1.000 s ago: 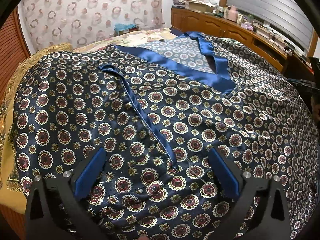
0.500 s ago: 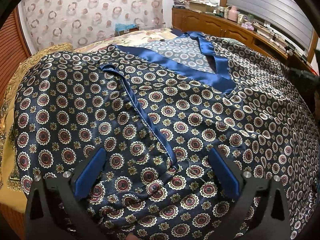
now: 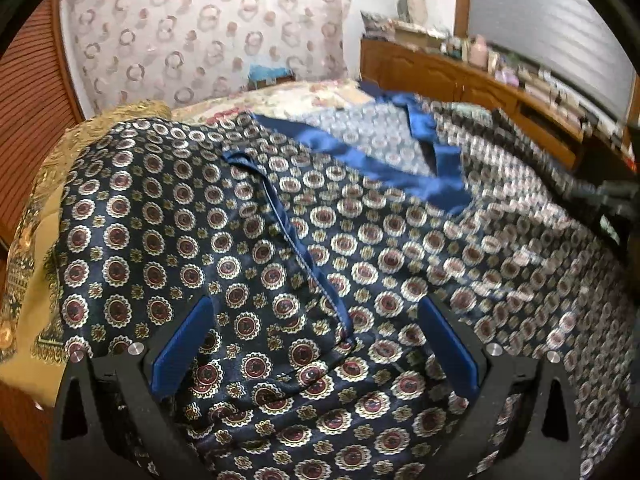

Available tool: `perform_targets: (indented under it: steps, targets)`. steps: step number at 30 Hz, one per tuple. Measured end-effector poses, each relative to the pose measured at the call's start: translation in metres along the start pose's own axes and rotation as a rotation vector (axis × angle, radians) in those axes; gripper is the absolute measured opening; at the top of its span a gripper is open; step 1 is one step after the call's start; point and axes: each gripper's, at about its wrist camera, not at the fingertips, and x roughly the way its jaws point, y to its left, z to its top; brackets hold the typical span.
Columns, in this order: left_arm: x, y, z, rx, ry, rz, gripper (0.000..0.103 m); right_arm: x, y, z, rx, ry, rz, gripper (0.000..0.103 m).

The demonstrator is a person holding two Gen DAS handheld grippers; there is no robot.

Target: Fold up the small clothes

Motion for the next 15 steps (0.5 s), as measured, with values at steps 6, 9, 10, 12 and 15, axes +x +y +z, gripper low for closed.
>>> perform_targets:
  steps: [6,9,10,12,15]
  targets:
    - [-0.021,-0.004,0.003,-0.070,-0.092,-0.013,0.103,-0.009,-0.007,0.004,0.022,-0.016,-0.007,0.006]
    - [-0.032,-0.008,0.003,-0.089,-0.127,-0.011,0.103,-0.025,-0.008,0.006,0.027,-0.045,-0.015,0.012]
    - [-0.037,-0.010,0.003,-0.092,-0.142,-0.013,0.103,-0.030,-0.009,0.007,0.031,-0.057,-0.026,0.016]
    - [-0.044,-0.014,0.004,-0.098,-0.168,-0.013,0.103,-0.036,-0.010,0.007,0.036,-0.079,-0.062,0.022]
    - [-0.052,-0.020,0.004,-0.091,-0.191,0.001,0.103,-0.044,-0.022,0.005,0.056,-0.093,-0.105,0.034]
